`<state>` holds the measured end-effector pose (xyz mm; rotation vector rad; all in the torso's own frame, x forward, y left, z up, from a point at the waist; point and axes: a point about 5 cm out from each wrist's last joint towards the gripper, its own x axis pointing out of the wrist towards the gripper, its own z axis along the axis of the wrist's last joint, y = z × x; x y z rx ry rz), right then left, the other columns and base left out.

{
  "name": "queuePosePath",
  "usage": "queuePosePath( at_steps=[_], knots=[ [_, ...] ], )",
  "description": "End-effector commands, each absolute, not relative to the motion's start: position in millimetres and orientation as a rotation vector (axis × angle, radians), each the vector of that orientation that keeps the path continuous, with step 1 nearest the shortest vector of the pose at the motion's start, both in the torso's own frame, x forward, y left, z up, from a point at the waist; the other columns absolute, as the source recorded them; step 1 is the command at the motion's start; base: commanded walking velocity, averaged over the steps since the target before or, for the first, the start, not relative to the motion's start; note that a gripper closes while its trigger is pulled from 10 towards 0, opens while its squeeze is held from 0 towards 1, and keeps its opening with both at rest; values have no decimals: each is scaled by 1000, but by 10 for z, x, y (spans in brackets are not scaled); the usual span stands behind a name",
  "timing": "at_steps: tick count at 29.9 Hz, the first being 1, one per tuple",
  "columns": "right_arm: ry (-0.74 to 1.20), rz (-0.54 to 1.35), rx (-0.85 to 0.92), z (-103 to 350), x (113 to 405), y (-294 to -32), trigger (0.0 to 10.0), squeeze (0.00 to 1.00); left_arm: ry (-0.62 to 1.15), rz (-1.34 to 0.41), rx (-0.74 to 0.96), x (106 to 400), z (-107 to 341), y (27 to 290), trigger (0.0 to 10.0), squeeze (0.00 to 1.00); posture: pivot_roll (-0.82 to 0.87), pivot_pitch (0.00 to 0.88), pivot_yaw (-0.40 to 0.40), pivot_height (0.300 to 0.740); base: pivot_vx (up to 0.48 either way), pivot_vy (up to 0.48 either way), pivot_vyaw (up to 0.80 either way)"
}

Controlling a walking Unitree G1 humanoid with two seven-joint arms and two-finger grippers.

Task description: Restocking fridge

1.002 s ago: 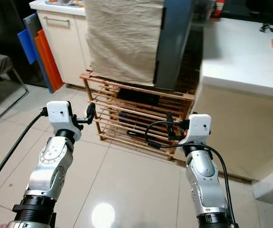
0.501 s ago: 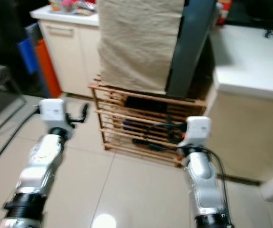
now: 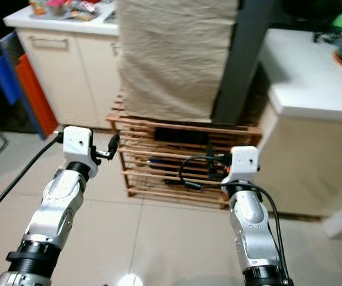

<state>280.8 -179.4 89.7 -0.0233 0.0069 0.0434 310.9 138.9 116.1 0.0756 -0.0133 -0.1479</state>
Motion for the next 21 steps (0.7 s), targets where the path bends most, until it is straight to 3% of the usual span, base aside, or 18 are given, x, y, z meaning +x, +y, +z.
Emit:
queuePosePath(
  at_steps=[1, 3, 15, 21],
  knots=[
    [-1, 29, -35, 908, 2811, -1865, 10000, 0, -47, -163, 64, 3123, 1245, 1333, 10000, 0, -156, 0, 3, 740, 409, 251, 0],
    [-2, 37, -41, 908, 2808, -1861, 10000, 0, -33, -150, 42, 3112, 1229, 1366, 10000, 0, -150, 0, 0, 740, 375, 296, 0],
    [18, 42, -49, 848, 2759, -1874, 10000, 0, 19, -154, 40, 3030, 1116, 1409, 10000, 0, -142, 0, -2, 740, 0, 479, 0],
    [31, 46, -37, 807, 2754, -1817, 10000, 0, 28, -151, 42, 3052, 1139, 1483, 10000, 0, -132, 0, 8, 740, 0, 476, -752]
  ],
)
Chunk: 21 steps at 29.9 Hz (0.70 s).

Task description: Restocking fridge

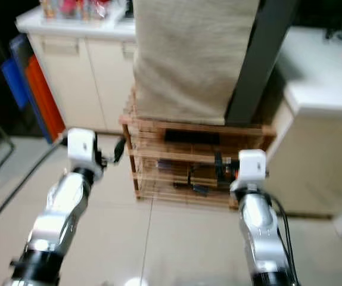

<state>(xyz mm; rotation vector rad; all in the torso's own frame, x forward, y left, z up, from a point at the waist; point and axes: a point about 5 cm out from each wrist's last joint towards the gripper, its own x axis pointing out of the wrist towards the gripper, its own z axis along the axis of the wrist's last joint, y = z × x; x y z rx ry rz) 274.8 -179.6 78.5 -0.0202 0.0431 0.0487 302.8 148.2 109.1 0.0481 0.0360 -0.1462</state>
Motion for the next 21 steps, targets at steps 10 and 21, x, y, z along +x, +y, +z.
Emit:
queuePosePath(
  at_steps=[10, 21],
  knots=[
    [-9, 97, -61, 846, 2720, -1717, 10000, 0, 5, -177, 144, 3082, 1167, 1444, 10000, 0, -137, 0, 14, 740, 0, 276, -240],
    [-39, 246, -110, 866, 2521, -1563, 10000, 0, 31, -160, 92, 3085, 1135, 1479, 10000, 0, -146, 0, 24, 740, 378, 0, 0]
  ],
)
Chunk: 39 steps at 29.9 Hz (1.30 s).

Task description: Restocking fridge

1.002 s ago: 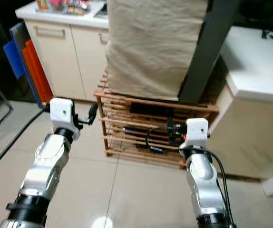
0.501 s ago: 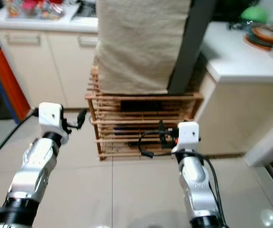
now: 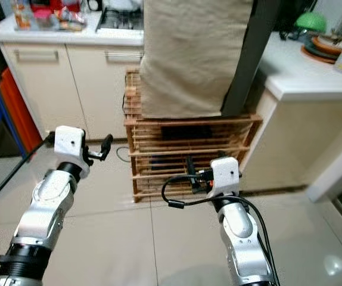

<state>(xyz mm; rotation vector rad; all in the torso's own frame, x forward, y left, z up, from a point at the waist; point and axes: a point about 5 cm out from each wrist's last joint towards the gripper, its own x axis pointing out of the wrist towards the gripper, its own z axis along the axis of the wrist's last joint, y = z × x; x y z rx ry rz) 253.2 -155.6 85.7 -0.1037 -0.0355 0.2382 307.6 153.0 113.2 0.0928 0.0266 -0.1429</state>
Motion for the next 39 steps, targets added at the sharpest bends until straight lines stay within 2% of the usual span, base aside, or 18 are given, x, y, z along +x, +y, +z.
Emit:
queuePosePath(
  at_steps=[1, 9, 18, 30, 39],
  knots=[
    [-37, 243, -107, 861, 2513, -1573, 10000, 0, 31, -160, 91, 3086, 1135, 1477, 10000, 0, -144, 0, 24, 740, 461, 0, 0],
    [-5, 121, -37, 839, 2593, -1750, 10000, 0, 24, -170, 42, 3105, 1133, 1444, 10000, 0, -158, 0, 26, 740, 456, 0, 0],
    [24, 62, -22, 803, 2650, -1866, 10000, 0, 43, -159, 87, 3115, 1091, 1441, 10000, 0, -159, 0, 22, 740, 0, 469, 0],
    [40, 58, -25, 784, 2715, -1893, 10000, 0, 49, -131, 58, 3152, 1106, 1508, 10000, 0, -147, 0, 17, 740, 0, 480, -761],
    [56, 46, -30, 727, 2650, -1921, 10000, 0, 63, -128, 68, 3164, 1078, 1534, 10000, 0, -154, 0, 22, 740, 0, 480, -773]
  ],
)
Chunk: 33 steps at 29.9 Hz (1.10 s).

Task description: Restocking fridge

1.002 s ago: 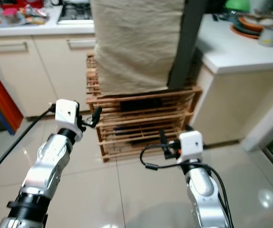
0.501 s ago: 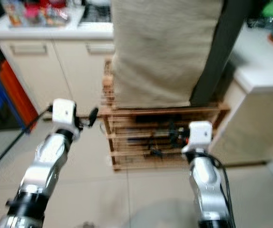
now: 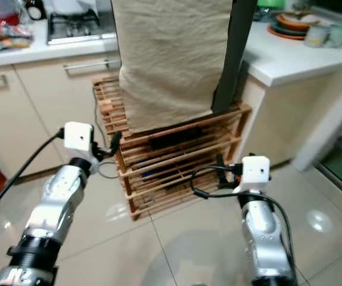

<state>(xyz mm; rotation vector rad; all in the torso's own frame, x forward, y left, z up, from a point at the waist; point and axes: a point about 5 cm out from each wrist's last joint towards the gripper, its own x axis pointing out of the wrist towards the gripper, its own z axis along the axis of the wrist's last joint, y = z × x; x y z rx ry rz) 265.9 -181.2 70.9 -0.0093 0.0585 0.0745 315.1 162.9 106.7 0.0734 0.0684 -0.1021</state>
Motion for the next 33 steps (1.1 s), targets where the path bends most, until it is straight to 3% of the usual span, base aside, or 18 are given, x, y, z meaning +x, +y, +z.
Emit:
queuePosePath(
  at_steps=[1, 20, 33],
  knots=[
    [60, 41, -30, 717, 2637, -1928, 10000, 0, 68, -130, 66, 3161, 1069, 1532, 10000, 0, -159, 0, 24, 740, 0, 480, -769],
    [52, 49, -38, 735, 2691, -1936, 10000, 0, 3, -139, 57, 3171, 1184, 1491, 10000, 0, -154, 0, 14, 740, 0, 478, -770],
    [-48, 71, -80, 893, 2760, -1840, 10000, 0, -92, -195, -2, 3168, 1319, 1370, 10000, 0, -152, 0, 15, 740, 320, 357, -769]
  ],
)
